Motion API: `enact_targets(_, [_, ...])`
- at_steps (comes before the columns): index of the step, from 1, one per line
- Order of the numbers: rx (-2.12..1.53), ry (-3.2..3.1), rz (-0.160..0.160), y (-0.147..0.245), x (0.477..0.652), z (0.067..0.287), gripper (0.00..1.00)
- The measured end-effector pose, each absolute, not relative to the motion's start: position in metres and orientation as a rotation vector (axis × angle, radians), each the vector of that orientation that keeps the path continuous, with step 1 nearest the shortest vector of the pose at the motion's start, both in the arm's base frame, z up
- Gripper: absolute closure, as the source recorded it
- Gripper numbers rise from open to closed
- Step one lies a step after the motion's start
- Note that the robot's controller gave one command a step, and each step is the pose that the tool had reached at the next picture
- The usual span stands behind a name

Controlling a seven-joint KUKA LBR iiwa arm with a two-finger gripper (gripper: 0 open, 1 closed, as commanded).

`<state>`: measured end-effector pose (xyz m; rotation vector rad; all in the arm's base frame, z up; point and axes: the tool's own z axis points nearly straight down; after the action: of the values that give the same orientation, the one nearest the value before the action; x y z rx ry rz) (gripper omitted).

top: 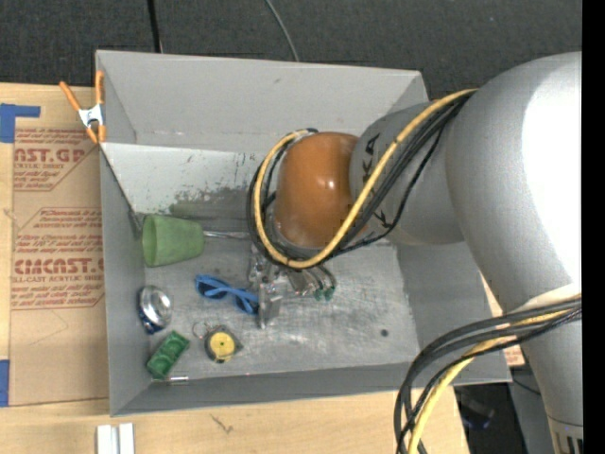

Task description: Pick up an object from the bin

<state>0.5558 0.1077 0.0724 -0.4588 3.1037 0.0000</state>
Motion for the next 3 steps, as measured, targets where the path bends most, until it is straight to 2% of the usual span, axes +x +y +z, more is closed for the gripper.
enact_targets(1, [-0.553,3.082,0.001,0.11,0.547,0.193,1.0])
enact_targets(2, [-0.553,3.09,0.002,0.11,0.545,0.188,0.0])
enact_targets(3, [-0.769,3.046,0.003,0.115,0.539,0.076,0.0])
